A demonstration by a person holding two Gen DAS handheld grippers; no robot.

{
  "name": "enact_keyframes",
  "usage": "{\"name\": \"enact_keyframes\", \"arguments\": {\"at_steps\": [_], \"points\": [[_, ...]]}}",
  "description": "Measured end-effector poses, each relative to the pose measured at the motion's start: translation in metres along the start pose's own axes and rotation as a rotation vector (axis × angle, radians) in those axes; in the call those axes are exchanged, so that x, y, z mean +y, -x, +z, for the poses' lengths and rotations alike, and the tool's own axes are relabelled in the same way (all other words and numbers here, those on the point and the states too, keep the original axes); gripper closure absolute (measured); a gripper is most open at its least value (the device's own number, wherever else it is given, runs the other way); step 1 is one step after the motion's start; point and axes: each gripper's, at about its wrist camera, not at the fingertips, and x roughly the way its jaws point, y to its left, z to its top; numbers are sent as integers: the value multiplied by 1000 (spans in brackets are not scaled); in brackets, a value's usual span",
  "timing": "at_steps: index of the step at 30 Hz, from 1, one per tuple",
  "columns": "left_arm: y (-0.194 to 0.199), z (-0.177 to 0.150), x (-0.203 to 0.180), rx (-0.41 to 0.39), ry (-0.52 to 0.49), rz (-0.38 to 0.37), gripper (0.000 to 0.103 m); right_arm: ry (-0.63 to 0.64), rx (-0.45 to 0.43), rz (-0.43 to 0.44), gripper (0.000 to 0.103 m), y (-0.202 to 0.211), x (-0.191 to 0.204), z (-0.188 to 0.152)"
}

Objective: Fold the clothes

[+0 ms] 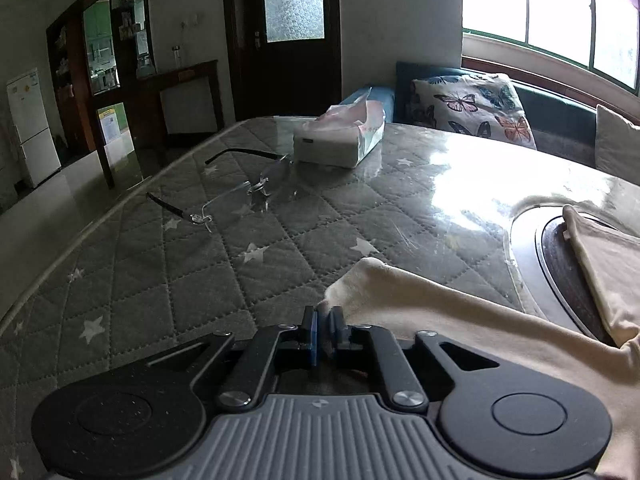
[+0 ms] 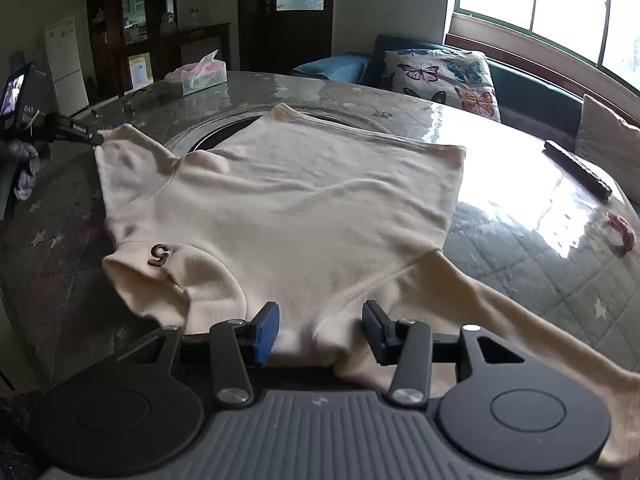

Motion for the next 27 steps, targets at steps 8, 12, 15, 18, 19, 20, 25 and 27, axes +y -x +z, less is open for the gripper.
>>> {"name": "enact_keyframes", "arguments": {"at_steps": [8, 12, 15, 18, 19, 20, 25, 27], "points": [[26, 7, -15, -35, -51, -41, 89, -145, -51, -83, 57, 42, -41, -20], [49, 12, -42, -75, -107, -123, 88, -227, -45, -201, 57, 59, -76, -37], [64, 14, -75, -89, -177, -220, 88, -284, -41, -311, 57, 70, -100, -52], [76, 11, -114, -87, -249, -339, 88, -367, -44, -406, 57, 79, -125, -67], [80, 9, -127, -78, -272, -383, 88, -391, -48, -424, 57, 81, -132, -71], [85, 6, -142, -70, -302, -437, 88, -418, -51, -439, 57, 82, -138, -76], [101, -14, -209, -23, -421, -624, 88, -482, -29, -472, 58, 76, -158, -91], [106, -24, -234, 2, -477, -692, 88, -504, -35, -461, 62, 75, -161, -95]]}}
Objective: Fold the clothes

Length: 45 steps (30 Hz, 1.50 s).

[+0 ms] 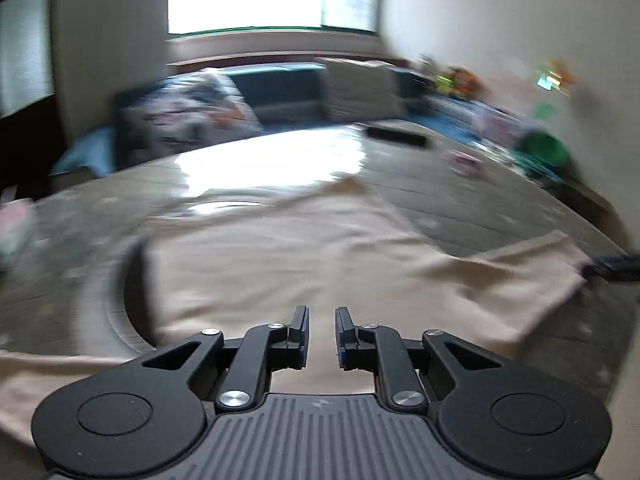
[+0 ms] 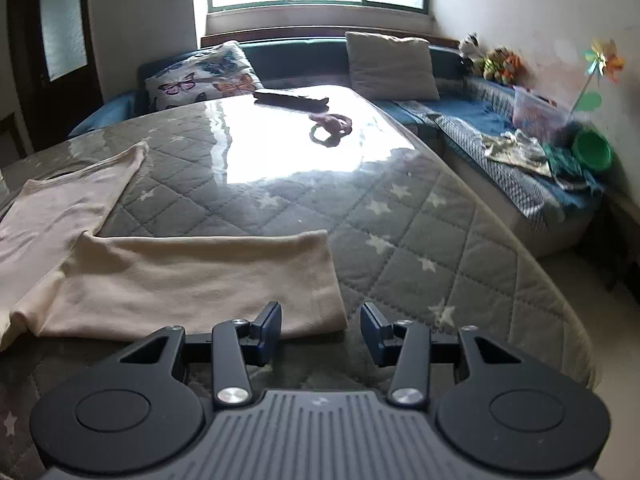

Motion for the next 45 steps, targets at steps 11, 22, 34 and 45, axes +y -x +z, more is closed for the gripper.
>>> {"name": "enact_keyframes", "arguments": {"at_steps": [11, 22, 34, 45], "points": [[-35, -20, -81, 80, -191, -200, 88, 73, -70, -40, 94, -3, 10, 17], [-35, -30, -91, 85, -282, -228, 86, 108, -48, -112, 89, -47, 10, 38], [-35, -29, -89, 84, -283, -242, 85, 81, -94, 33, 79, -41, 28, 54], [-35, -29, -87, 77, -275, -235, 73, 39, -99, -23, 62, -70, 26, 64]]}}
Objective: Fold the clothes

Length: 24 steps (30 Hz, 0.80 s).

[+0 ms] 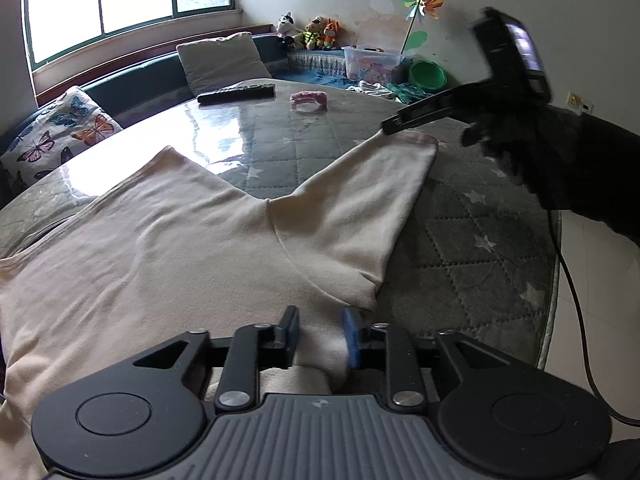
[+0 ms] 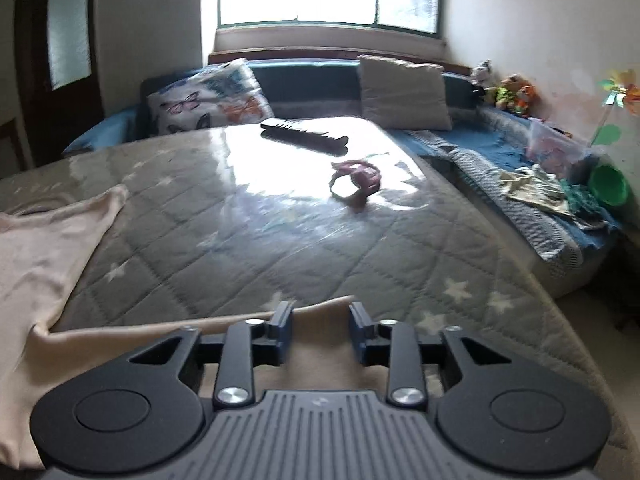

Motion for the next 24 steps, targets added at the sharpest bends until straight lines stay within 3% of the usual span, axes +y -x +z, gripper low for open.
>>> {"name": "enact_keyframes", "arguments": {"at_steps": [2, 6, 14, 18, 22, 24], "points": [[1, 0, 1, -4, 8, 1, 71, -18, -19, -2, 55, 11, -8, -3], [5, 0, 4, -19, 18, 10, 60, -62, -16, -17, 54, 33, -26, -19], [16, 2, 10, -44, 49, 59, 52, -120, 13, -6, 56, 38, -34, -40], [18, 3, 15, -50, 74, 88, 52, -138, 0, -10, 68, 32, -31, -41], [11, 5, 13, -36, 74, 102, 52, -148, -14, -18, 94, 30, -30, -41], [7, 5, 9, -31, 62, 104, 52, -156, -27, -11, 97, 33, -31, -37]]}}
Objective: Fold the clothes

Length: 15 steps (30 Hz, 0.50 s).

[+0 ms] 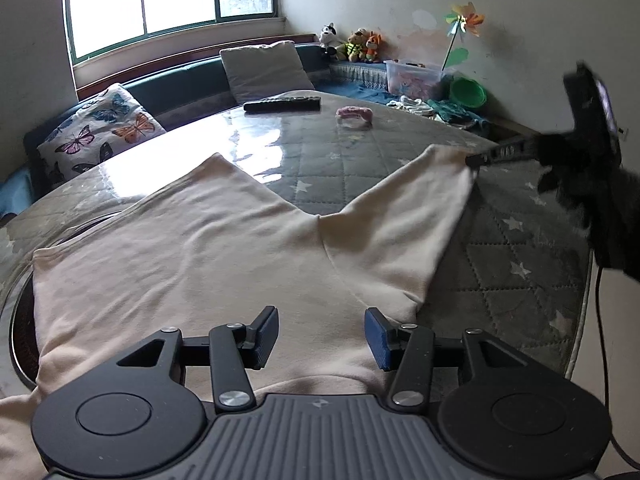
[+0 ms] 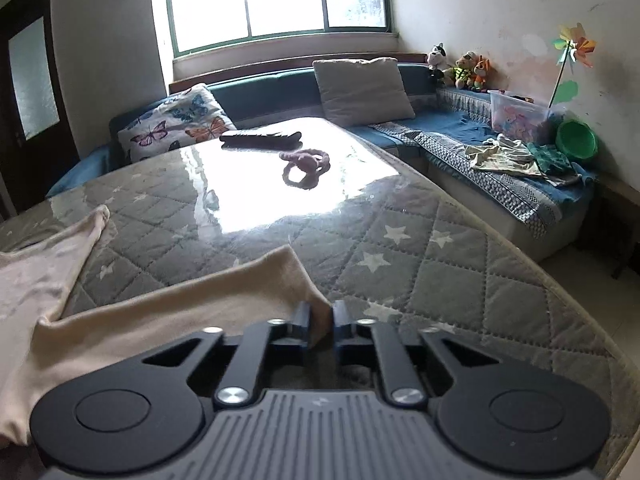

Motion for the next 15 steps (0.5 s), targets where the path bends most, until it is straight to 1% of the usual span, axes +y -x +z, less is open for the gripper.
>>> {"name": "enact_keyframes", "arguments": {"at_steps": [4, 8, 10, 15], "points": [[-5, 1, -7, 1, -12, -18, 52, 14, -43, 15, 97, 10, 2, 11], [-13, 0, -13, 11, -40, -14, 52, 48, -42, 14, 98, 10, 7, 18], [-12, 0, -13, 8, -41, -17, 52, 52, -55, 24, 98, 15, 10, 23], [-4, -1, -7, -7, -28, -13, 51, 111, -141, 83, 98, 48, 32, 49]]}}
